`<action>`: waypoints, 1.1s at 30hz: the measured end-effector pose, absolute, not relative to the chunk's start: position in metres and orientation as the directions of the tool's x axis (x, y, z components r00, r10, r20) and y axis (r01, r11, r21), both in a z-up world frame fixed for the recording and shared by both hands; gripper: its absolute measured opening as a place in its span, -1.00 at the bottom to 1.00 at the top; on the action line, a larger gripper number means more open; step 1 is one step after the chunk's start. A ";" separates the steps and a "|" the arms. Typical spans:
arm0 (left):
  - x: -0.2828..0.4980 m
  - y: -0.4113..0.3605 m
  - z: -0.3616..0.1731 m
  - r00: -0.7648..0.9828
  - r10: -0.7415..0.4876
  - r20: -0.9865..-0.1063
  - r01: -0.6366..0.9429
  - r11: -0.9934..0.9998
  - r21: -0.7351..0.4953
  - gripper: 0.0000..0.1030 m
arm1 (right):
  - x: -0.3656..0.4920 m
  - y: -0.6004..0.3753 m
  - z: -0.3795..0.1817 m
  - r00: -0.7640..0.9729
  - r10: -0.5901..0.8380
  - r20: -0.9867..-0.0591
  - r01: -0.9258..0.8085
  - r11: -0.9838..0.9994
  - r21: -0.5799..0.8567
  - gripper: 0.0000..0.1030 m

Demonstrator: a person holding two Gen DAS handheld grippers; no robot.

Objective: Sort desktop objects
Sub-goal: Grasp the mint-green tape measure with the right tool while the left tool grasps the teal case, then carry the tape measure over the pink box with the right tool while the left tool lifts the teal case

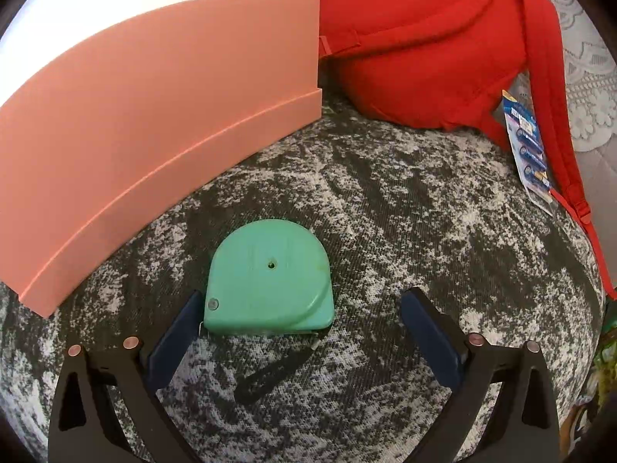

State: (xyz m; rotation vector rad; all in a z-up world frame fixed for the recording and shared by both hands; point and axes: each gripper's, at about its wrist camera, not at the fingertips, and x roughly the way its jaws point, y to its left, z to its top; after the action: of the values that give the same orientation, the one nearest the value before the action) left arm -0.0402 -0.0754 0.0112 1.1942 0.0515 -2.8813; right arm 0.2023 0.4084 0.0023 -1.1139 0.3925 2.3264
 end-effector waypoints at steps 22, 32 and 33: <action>-0.041 -0.052 0.046 -0.714 0.026 -0.699 0.008 -0.999 -0.046 0.31 | 0.212 0.413 0.029 -0.680 0.282 -0.677 -0.530 -0.827 0.189 0.14; -0.009 -0.039 0.110 -0.776 0.101 -0.622 -0.049 -0.994 -0.100 -0.24 | 0.242 0.408 0.078 -0.767 0.341 -0.544 -0.535 -0.808 0.247 0.14; -0.008 -0.037 0.109 -0.781 0.083 -0.619 -0.043 -0.996 -0.078 -0.24 | 0.240 0.405 0.078 -0.767 0.336 -0.547 -0.530 -0.812 0.245 0.14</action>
State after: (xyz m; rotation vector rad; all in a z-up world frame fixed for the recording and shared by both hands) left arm -0.0084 -0.0366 0.1093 1.0576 0.0962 -3.0273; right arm 0.2401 0.4055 0.0783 -0.6778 0.5387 2.5213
